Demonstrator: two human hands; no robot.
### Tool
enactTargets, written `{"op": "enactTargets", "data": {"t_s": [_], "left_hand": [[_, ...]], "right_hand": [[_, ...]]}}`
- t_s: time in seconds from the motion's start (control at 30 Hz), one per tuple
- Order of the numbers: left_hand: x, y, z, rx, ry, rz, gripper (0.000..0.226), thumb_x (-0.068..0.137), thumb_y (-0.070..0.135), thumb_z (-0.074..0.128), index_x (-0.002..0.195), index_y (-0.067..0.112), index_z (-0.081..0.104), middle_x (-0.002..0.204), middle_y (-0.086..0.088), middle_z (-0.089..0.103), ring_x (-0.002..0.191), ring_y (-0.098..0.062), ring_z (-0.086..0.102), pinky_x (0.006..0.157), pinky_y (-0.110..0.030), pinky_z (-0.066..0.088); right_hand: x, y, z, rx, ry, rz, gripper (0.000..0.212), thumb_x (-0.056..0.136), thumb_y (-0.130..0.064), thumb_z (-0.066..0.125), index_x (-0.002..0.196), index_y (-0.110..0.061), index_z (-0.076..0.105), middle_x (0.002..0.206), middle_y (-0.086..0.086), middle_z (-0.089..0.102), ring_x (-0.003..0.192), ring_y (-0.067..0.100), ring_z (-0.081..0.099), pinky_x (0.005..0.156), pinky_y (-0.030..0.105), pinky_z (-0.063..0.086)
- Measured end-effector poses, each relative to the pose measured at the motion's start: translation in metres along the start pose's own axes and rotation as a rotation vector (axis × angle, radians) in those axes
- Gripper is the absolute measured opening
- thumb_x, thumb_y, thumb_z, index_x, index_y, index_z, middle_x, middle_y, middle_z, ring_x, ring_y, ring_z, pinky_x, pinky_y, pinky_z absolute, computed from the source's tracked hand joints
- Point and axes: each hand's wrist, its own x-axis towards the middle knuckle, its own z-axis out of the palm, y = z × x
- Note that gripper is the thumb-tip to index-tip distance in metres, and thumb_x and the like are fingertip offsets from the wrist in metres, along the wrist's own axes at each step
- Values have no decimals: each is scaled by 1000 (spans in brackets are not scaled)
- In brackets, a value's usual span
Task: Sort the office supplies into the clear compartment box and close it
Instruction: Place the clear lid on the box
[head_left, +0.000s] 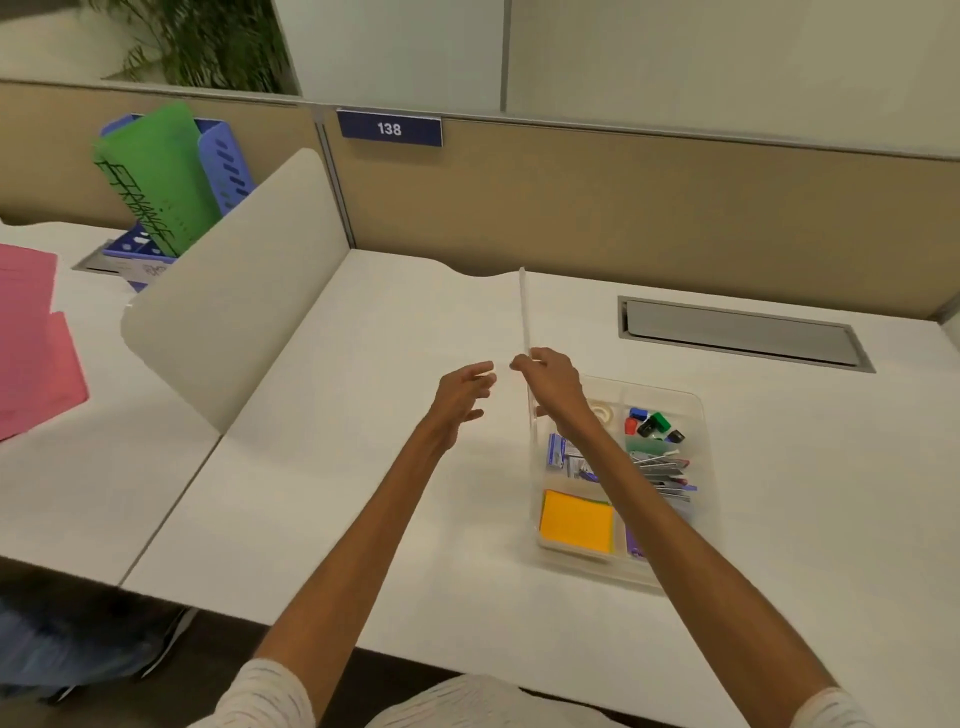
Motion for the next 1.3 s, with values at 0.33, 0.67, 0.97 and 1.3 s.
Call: {"op": "enactTargets", "data": {"t_s": [0.33,0.67,0.97,1.3], "left_hand": [[-12,-73,36,159,203,-320,70,96,52,48,141,-1,39,142,-18,49,131,-34,47,109,-42,39],[-35,-88,77,459,228,189,37,103,19,42,134,0,45,136,-17,49,128,-30,43,106,-34,34],[-56,-121,116,560,194,322,38,106,17,30,140,8,42,137,-10,48,127,-26,46,106,-30,37],[-60,-137,125,562,255,282,43,107,26,24,149,21,32,136,-6,49,120,-24,55,102,-37,45]], "right_hand": [[-7,53,-90,612,-119,7,36,98,-23,55,129,-5,57,127,10,65,113,29,66,85,42,59],[-39,153,-149,-42,229,-67,30,103,-30,41,121,-14,60,118,12,64,95,23,62,83,32,50],[-69,220,-159,-283,597,45,37,101,-34,44,125,-12,60,114,9,66,106,31,63,87,35,46],[-71,239,-146,-302,650,-45,33,102,-19,42,128,-2,56,114,19,54,107,31,54,89,34,45]]}}
